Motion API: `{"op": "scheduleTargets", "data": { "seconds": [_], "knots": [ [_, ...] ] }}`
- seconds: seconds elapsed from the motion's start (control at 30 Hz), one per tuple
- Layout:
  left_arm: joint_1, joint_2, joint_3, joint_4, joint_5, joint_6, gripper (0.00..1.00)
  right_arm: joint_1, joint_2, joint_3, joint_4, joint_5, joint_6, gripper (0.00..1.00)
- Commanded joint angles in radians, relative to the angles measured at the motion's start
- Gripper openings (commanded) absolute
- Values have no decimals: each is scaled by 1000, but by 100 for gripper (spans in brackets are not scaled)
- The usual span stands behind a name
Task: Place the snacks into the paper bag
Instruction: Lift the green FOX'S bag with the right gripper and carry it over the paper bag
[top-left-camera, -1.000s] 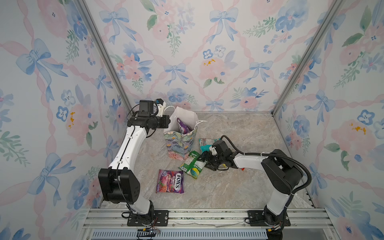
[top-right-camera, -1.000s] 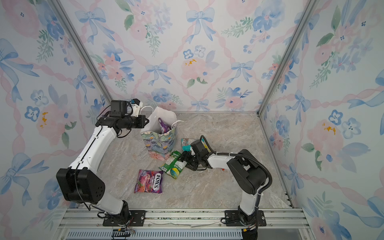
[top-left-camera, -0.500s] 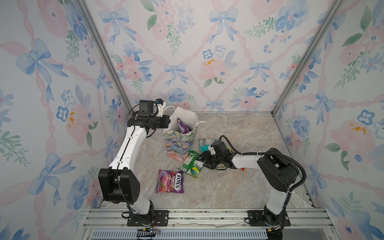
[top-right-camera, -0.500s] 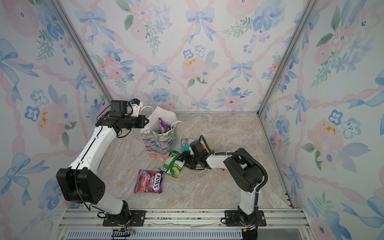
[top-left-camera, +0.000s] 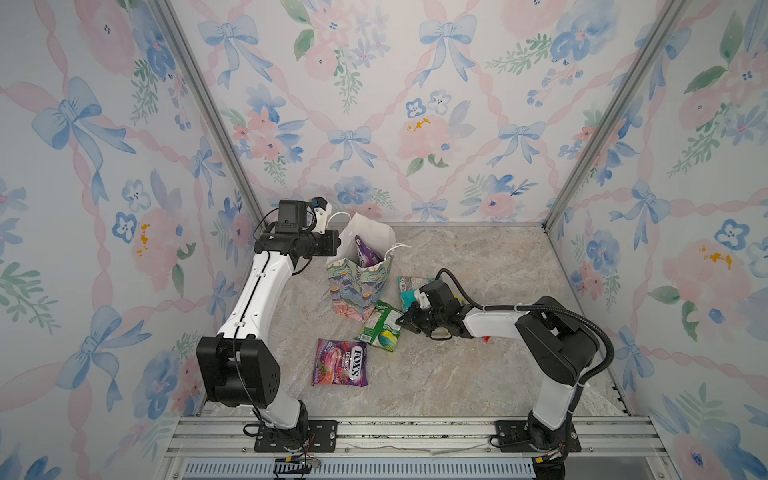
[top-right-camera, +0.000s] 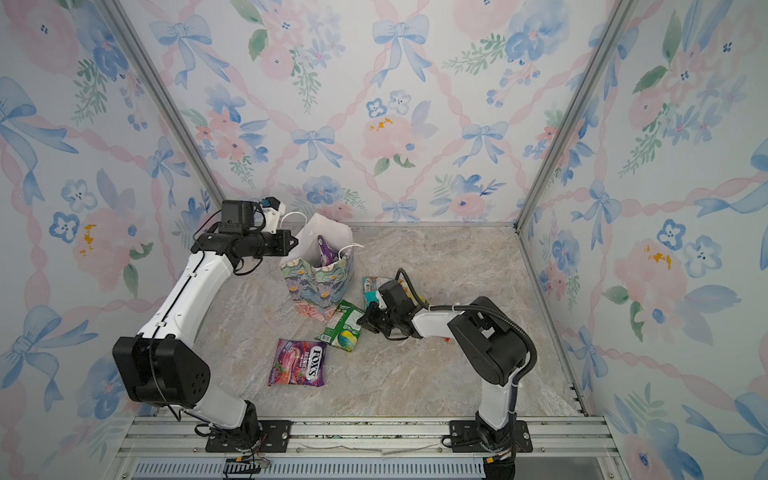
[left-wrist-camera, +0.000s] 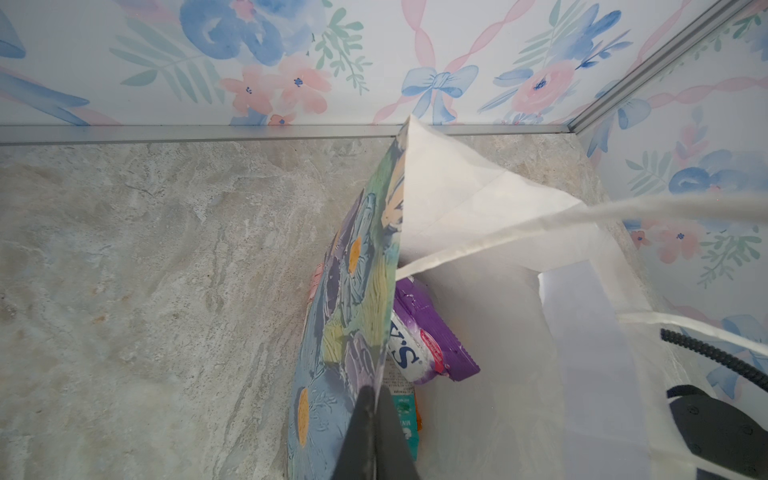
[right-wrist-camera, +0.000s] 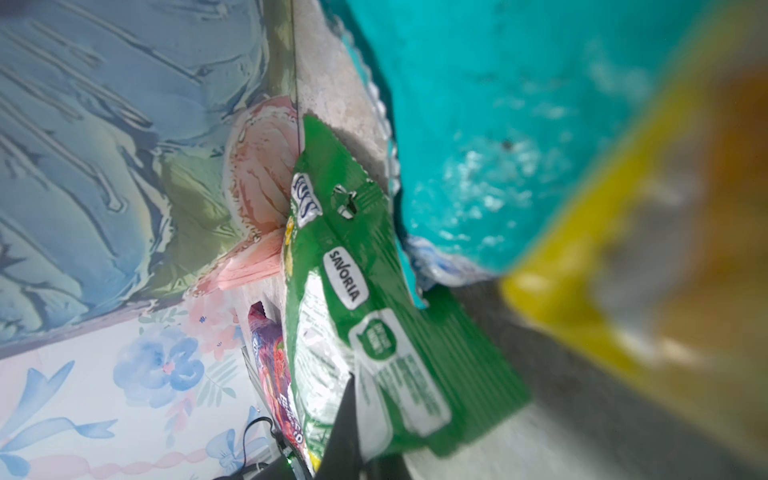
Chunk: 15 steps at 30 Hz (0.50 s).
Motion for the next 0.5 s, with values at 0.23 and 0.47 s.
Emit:
{"op": "scheduleTargets", "data": {
  "seconds": [0.23, 0.47],
  "knots": [
    [-6, -9, -15, -18, 1, 14, 0, 9, -180, 83, -260, 21, -186, 0],
    [-5, -8, -15, -18, 7, 13, 0, -56, -299, 141, -423, 55, -283, 0]
  ]
}}
